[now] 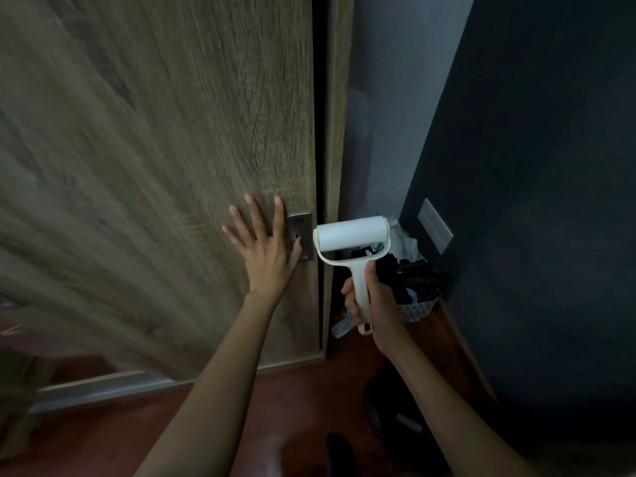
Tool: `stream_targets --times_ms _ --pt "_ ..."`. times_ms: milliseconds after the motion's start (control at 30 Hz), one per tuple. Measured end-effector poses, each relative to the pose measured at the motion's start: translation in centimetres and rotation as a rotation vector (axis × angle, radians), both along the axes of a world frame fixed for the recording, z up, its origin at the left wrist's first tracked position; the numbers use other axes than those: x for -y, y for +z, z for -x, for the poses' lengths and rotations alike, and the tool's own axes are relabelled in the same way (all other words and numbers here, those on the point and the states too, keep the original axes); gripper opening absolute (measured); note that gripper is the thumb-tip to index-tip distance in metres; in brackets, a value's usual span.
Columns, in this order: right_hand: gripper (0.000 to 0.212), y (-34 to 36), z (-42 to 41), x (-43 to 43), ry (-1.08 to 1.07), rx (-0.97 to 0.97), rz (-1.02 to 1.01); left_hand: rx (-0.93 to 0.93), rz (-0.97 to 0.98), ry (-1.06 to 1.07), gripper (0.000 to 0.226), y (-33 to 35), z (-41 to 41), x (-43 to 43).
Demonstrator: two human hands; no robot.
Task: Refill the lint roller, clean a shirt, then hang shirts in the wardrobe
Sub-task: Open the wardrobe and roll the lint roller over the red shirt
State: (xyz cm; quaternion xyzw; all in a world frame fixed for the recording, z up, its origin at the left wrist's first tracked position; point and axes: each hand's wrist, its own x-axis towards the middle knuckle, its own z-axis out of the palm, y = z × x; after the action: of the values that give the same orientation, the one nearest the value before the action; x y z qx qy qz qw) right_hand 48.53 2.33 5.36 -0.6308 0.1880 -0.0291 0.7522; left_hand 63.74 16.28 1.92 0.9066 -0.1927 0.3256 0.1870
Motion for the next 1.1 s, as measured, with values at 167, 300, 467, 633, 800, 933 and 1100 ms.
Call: stream_targets --times_ms 167,300,467,633,800,933,1100 --pt "0.066 0.0 -1.2 -1.9 0.039 0.078 -0.049 0.029 -0.011 0.022 0.113 0.0 -0.8 -3.0" --pt "0.068 0.3 -2.2 -4.4 0.090 0.143 -0.097 0.042 -0.029 0.039 0.112 -0.1 -1.7 -7.1" --pt "0.073 0.8 -3.7 -8.5 0.144 0.225 -0.123 0.042 -0.037 0.053 0.108 0.1 -2.6 -12.9" --pt "0.068 0.3 -5.9 -13.9 0.180 0.211 -0.153 0.019 -0.032 0.076 0.102 -0.2 -4.0 -20.0" --pt "0.066 -0.2 -8.4 -19.3 0.213 0.183 -0.294 0.019 -0.037 0.077 0.095 -0.2 -5.4 -27.3" --pt "0.069 -0.4 -10.4 -23.3 0.259 0.171 -0.386 0.014 -0.058 0.109 0.094 -0.1 -6.4 -32.5" --pt "0.066 -0.3 -12.1 -27.6 0.306 0.169 -0.453 -0.004 -0.075 0.136 0.097 0.1 -7.3 -38.0"
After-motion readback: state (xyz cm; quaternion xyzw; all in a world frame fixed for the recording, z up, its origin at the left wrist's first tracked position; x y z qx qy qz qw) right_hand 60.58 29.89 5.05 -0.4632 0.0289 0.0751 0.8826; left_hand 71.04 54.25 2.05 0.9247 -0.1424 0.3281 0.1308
